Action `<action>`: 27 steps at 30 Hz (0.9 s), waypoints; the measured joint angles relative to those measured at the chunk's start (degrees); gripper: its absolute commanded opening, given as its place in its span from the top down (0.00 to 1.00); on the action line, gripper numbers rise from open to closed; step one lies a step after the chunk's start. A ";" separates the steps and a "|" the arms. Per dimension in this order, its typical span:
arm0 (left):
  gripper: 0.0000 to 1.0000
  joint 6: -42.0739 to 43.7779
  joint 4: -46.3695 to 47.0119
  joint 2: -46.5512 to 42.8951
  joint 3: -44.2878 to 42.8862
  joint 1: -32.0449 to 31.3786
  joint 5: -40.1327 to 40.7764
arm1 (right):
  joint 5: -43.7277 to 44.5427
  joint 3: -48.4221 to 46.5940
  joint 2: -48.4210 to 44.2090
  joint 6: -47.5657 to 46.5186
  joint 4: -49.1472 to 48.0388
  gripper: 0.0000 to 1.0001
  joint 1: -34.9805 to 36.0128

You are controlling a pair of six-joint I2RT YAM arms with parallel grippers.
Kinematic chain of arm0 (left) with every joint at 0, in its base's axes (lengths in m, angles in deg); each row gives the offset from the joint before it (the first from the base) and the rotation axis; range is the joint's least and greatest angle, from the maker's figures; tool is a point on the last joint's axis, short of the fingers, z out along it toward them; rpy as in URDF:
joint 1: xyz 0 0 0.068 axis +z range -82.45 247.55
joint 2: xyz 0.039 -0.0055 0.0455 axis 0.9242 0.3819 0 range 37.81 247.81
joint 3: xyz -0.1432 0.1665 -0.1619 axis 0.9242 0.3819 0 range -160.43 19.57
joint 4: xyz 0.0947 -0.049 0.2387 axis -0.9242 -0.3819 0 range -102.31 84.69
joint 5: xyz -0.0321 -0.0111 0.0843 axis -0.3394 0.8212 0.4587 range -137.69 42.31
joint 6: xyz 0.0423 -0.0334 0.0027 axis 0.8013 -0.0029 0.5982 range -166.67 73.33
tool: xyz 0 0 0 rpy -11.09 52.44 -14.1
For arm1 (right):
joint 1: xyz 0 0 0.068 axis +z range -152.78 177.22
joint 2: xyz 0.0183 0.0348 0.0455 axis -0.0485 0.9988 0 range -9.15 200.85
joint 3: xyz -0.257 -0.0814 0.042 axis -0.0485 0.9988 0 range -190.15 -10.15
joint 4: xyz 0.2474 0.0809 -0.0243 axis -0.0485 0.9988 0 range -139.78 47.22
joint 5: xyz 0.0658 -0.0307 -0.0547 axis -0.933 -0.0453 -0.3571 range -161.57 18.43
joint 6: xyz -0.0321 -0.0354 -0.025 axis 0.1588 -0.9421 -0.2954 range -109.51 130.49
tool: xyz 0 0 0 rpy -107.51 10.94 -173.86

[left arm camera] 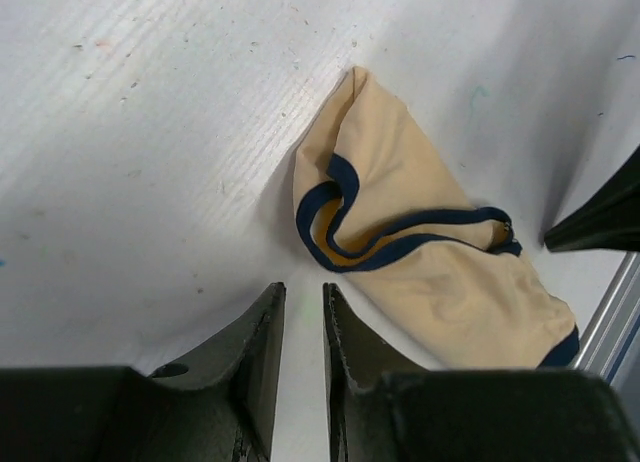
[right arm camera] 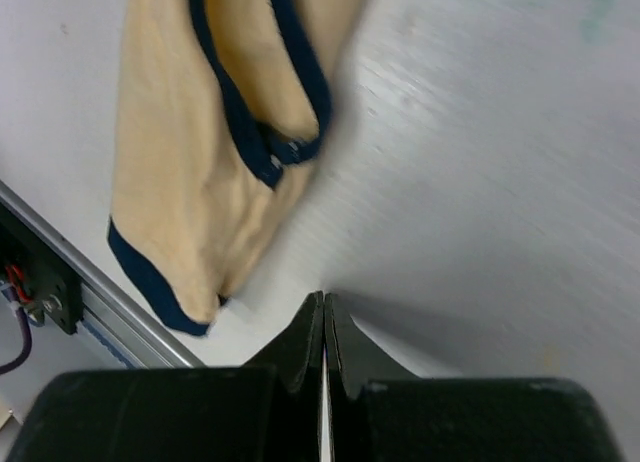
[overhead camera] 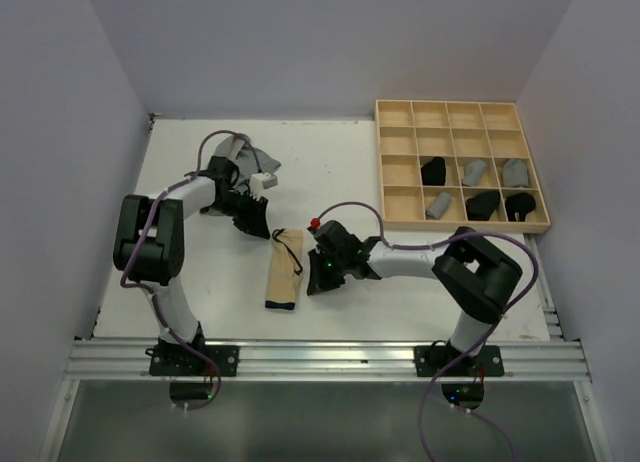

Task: Roll the underwear
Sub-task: Fold the underwear, then roll the underwear

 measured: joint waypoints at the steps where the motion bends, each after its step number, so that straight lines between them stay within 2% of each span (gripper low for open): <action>1: 0.73 0.46 0.02 -1.09 0.44 1.11 -1.16 | 0.68 0.61 -1.27 -0.52 1.07 1.00 -0.31; 7: 0.73 1.38 0.50 -15.74 7.26 4.52 -9.38 | 1.70 4.68 -14.12 -0.26 3.82 1.00 -0.59; 11: 0.75 -1.86 4.28 -19.76 12.61 3.08 -16.85 | 1.66 4.26 -15.80 2.43 0.11 1.00 1.44; 16: 0.78 -7.23 10.36 -14.27 18.23 1.44 -22.18 | 1.68 3.28 -9.90 7.61 -6.05 1.00 3.98; 23: 0.83 -17.38 21.84 -2.64 18.64 0.85 -22.62 | 1.57 2.58 4.35 14.36 -17.59 1.00 4.87; 27: 0.83 -24.98 28.57 3.28 18.67 1.29 -23.28 | -1.20 2.47 8.46 18.56 -25.77 1.00 4.79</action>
